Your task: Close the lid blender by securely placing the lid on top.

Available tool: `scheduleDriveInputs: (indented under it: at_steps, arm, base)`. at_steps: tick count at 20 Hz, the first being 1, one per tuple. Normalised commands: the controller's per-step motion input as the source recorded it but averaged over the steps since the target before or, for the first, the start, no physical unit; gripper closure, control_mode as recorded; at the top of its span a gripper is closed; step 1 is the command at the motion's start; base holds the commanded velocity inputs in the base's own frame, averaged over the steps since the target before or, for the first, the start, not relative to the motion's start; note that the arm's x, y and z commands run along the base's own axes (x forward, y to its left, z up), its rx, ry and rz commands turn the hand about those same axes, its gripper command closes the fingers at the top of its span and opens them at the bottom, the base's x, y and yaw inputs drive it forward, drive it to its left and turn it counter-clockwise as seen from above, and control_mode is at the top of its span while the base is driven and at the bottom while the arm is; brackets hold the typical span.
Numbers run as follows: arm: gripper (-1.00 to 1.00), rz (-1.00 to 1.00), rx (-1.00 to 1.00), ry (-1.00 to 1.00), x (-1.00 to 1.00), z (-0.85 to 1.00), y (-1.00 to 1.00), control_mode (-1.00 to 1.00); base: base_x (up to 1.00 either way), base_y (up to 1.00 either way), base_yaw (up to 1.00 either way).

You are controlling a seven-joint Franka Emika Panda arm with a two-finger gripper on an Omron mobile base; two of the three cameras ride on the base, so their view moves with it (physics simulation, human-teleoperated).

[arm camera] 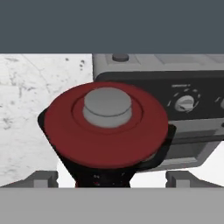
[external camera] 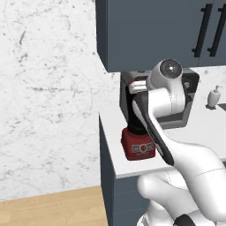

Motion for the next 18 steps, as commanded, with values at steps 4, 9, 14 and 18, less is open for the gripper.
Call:
scheduleDriveInputs:
  at_steps: [4, 9, 14, 18]
  arm:
    - [-1.00, 0.00, -0.01, 0.00, -0.70, 0.06, 0.00, -1.00]
    - [-1.00, 0.00, 0.00, 0.00, -0.74, 0.13, 0.00, -1.00]
    - [-1.00, 0.00, 0.00, -0.10, -0.51, 0.35, -0.05, -1.00]
    - [-1.00, 0.00, 0.03, -0.14, -0.43, 0.36, -0.27, -1.00]
  base:
    - [0.00, 0.00, 0.00]
    - [0.00, 0.00, 0.00]
    - [0.00, 0.00, 0.00]
    - [0.00, 0.00, 0.00]
